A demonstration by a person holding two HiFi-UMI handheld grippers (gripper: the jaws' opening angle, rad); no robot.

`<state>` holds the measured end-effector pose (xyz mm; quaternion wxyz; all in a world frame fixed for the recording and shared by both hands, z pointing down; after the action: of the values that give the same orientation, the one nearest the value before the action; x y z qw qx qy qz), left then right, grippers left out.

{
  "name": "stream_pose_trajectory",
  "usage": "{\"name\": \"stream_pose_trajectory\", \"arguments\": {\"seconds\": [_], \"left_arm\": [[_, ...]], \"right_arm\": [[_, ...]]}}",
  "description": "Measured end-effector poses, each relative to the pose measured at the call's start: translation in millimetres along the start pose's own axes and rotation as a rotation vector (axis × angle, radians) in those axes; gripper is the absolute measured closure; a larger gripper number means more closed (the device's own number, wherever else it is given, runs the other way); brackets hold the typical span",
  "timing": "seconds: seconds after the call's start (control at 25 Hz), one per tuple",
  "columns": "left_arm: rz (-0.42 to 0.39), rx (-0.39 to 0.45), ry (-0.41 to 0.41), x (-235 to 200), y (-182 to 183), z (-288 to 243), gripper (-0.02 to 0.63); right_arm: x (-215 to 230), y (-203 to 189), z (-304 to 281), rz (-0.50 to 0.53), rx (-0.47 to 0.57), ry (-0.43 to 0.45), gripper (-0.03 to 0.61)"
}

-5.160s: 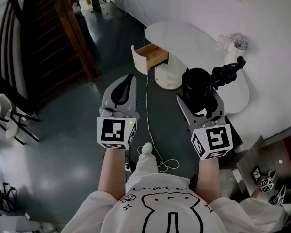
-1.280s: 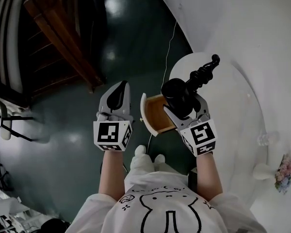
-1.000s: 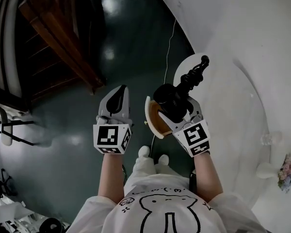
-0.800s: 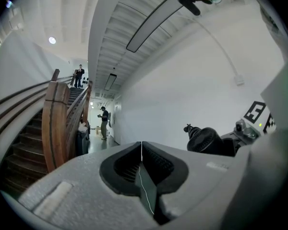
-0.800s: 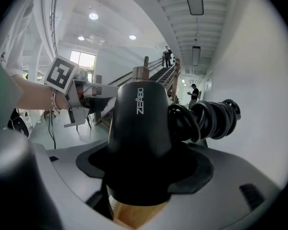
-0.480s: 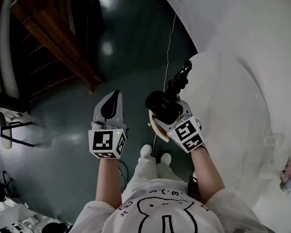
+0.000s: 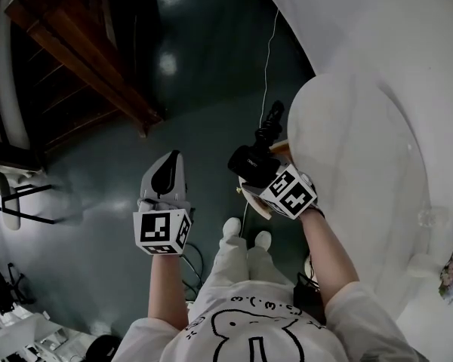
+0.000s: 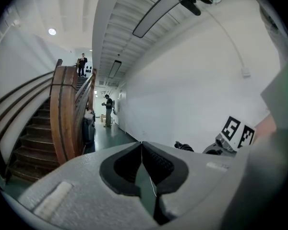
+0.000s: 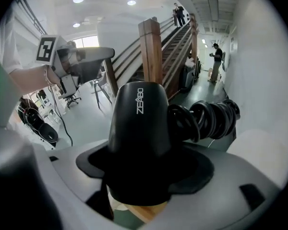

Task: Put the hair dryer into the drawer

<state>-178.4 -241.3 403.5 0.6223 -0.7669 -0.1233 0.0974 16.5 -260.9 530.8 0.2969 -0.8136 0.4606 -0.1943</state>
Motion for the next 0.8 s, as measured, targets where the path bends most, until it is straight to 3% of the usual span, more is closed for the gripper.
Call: {"name": "stream_pose_trajectory", "arguments": {"seconds": [0.48, 0.8], "left_arm": [[0.008, -0.048, 0.002, -12.2, -17.2, -1.3, 0.598], [0.010, -0.061, -0.029, -4.2, -21.5, -14.2, 0.598]], "right_arm": [[13.1, -37.0, -42.1, -0.223, -0.176, 0.095, 0.233], [15.3, -61.2, -48.5, -0.354, -0.229, 0.037, 0.233]]}}
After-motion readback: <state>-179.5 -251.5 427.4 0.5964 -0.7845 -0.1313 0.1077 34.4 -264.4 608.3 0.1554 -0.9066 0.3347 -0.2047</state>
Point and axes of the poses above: the fingertips, and each gripper's own axes: z backward along the fingers, x to its right, y out of its top, the point moved 5 cm from there along z, backward along the fingers, and after that the axes turned 3 degrees about -y, right-handed, at the moved point
